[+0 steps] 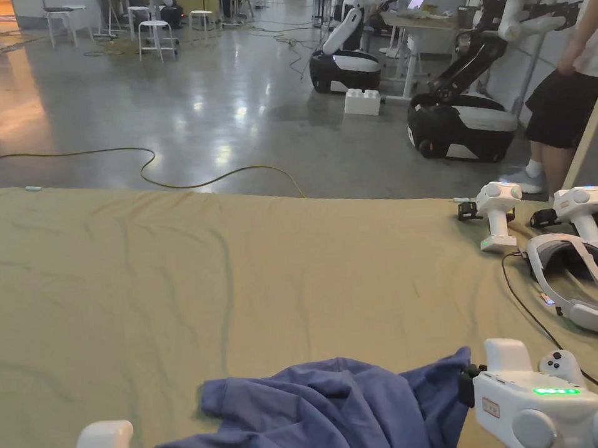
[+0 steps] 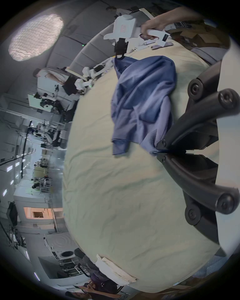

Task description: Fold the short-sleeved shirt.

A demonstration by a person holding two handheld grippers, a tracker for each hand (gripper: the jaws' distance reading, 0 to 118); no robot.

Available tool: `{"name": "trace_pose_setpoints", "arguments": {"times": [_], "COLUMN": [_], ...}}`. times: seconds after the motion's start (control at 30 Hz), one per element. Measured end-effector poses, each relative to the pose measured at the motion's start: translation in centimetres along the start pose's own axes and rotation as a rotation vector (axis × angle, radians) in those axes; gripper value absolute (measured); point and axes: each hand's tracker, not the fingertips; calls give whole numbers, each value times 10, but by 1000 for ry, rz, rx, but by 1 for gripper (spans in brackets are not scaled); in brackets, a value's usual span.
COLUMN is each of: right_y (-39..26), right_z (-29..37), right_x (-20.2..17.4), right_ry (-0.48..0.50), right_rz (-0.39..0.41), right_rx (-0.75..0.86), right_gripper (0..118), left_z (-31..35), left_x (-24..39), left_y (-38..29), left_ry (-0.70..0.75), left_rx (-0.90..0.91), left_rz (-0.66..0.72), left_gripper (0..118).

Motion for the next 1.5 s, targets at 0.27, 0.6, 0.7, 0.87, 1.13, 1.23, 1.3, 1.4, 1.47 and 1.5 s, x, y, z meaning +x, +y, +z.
{"name": "trace_pose_setpoints", "arguments": {"times": [0.27,0.6,0.7,0.87,1.13,1.23,1.3,1.4,1.47,1.5], "right_y": [42,102,123,163,238,266,279,294,296,295], "right_z": [83,144,151,156,146,141,138,134,132,130], "right_x": [5,6,-1,-9,-11,-9,-8,-5,-7,-8], "right_ry": [-36,-56,-63,-68,-112,-110,-129,-133,-137,-146], "right_rz": [68,41,47,52,55,33,39,39,38,43], "right_rx": [189,353,386,435,485,481,490,495,503,504], "right_gripper": [2,2,2,2,2,2,2,2,2,2], "left_z": [51,100,102,101,107,110,113,113,110,107], "left_x": [-14,-39,-39,-37,-35,-38,-36,-34,-33,-34], "left_y": [79,179,203,242,309,335,347,360,364,364], "left_ry": [5,50,71,99,133,127,145,168,170,177], "left_rx": [209,377,396,417,461,475,486,495,493,490], "left_rz": [-18,38,27,-8,-30,-16,-23,-62,-73,-77], "left_gripper": [4,4,4,4,4,4,4,4,4,4]}}
